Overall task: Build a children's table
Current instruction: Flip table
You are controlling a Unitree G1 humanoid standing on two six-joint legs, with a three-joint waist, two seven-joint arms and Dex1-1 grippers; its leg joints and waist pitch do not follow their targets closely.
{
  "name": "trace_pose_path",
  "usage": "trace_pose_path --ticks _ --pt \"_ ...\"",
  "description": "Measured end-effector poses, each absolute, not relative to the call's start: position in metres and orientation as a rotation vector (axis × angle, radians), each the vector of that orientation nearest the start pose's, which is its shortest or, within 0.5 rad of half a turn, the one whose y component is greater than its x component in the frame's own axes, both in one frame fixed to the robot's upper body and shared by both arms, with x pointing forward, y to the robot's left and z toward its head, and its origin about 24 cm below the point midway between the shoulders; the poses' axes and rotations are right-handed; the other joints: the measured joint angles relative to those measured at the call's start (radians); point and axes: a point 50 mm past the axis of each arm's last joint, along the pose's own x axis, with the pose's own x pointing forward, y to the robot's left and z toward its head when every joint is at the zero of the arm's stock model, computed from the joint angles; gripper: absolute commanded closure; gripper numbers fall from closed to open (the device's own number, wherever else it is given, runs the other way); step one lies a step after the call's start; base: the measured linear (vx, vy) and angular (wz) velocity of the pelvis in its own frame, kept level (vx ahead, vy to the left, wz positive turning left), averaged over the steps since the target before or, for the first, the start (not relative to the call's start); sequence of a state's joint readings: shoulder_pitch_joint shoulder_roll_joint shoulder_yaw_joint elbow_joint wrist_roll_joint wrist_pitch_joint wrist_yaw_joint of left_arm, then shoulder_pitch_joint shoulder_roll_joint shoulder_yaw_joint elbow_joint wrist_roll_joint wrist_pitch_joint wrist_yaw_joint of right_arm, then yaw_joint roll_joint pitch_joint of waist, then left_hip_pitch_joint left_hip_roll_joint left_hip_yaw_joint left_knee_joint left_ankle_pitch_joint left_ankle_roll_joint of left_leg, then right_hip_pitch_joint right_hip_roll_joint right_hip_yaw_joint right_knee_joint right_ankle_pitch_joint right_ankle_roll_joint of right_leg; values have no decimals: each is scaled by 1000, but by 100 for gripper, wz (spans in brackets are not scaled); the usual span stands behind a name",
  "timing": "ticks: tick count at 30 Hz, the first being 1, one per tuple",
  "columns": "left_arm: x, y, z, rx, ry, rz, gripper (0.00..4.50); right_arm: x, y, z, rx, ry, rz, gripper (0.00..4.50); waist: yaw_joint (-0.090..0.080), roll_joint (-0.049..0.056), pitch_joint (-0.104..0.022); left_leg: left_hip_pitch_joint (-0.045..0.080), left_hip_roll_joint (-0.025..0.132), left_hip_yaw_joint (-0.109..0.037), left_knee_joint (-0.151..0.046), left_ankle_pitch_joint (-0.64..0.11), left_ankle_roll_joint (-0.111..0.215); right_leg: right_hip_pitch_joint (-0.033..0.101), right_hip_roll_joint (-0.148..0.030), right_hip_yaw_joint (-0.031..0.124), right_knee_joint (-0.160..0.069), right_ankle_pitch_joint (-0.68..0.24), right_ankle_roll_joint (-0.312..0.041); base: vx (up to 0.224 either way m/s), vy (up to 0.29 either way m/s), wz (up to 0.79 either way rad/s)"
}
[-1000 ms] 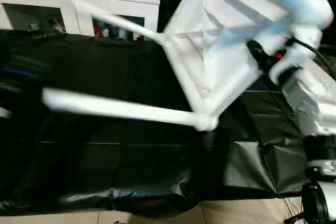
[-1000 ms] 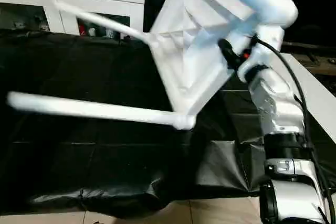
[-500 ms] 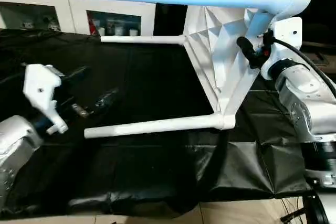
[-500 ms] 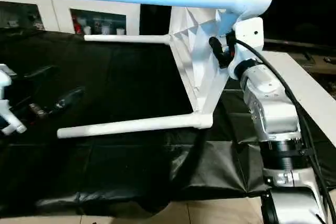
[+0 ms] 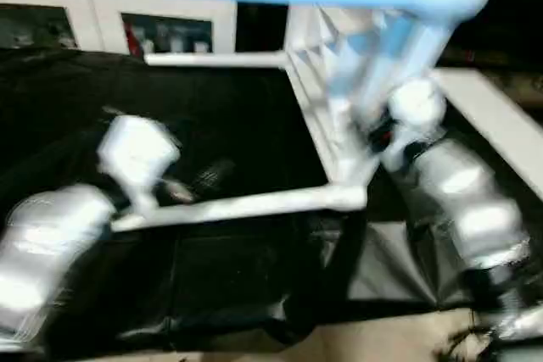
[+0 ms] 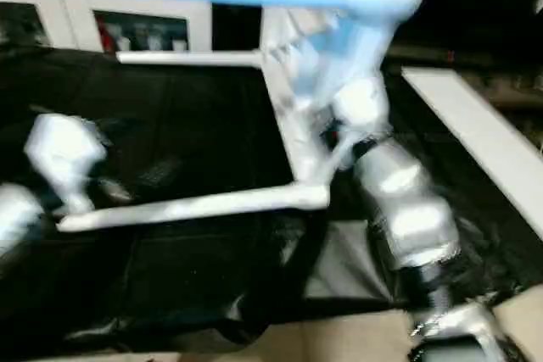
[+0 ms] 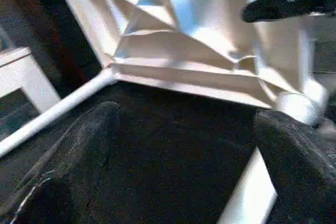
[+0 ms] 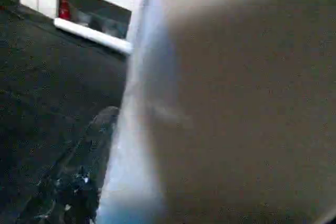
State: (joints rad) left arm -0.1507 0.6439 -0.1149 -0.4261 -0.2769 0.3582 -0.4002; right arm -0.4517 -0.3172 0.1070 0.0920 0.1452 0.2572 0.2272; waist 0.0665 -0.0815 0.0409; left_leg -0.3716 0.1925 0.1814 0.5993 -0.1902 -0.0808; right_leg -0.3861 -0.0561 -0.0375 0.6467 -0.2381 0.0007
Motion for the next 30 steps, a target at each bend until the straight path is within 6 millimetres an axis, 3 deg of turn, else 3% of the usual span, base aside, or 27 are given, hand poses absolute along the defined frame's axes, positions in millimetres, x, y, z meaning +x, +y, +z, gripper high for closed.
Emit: trace_pose_path --ticks 3,5,9,12,20,29,30 --pt "258 163 141 416 -117 -577 0 324 -148 124 -200 -134 358 61 1 1 0 0 2 -3 -1 0 -1 0 2 -2 0 -1 -1 0 0 0" --pt "260 161 144 420 -165 -558 0 322 -148 123 -199 -168 356 28 1 1 1 0 2 -3 -1 0 -1 0 2 -2 -1 -2 -3 0 0 0" --pt "265 159 129 487 -138 -524 0 317 -157 94 -231 -131 305 25 2 4 2 2 1 -3 0 -2 3 3 1 -2 -1 -2 -2 0 0 0" --pt "264 158 115 470 -70 -535 0 316 -156 83 -227 -95 294 25 1 9 6 2 1 -3 1 -3 5 3 1 -1 -1 1 -2 0 0 0" --pt "253 149 109 420 -80 -627 0 325 -132 90 -130 -126 308 25 -6 14 8 3 1 -4 0 -2 4 3 1 -2 0 3 -5 0 0 0" --pt "248 147 108 422 -79 -645 0 328 -118 91 -67 -112 290 25 -6 13 8 3 1 -4 0 -2 4 2 1 -2 0 3 -5 0 0 0" --pt "246 147 109 430 -83 -651 0 328 -117 90 -51 -107 277 43 -5 13 8 3 1 -4 0 -2 4 2 1 -2 0 2 -5 0 0 0"
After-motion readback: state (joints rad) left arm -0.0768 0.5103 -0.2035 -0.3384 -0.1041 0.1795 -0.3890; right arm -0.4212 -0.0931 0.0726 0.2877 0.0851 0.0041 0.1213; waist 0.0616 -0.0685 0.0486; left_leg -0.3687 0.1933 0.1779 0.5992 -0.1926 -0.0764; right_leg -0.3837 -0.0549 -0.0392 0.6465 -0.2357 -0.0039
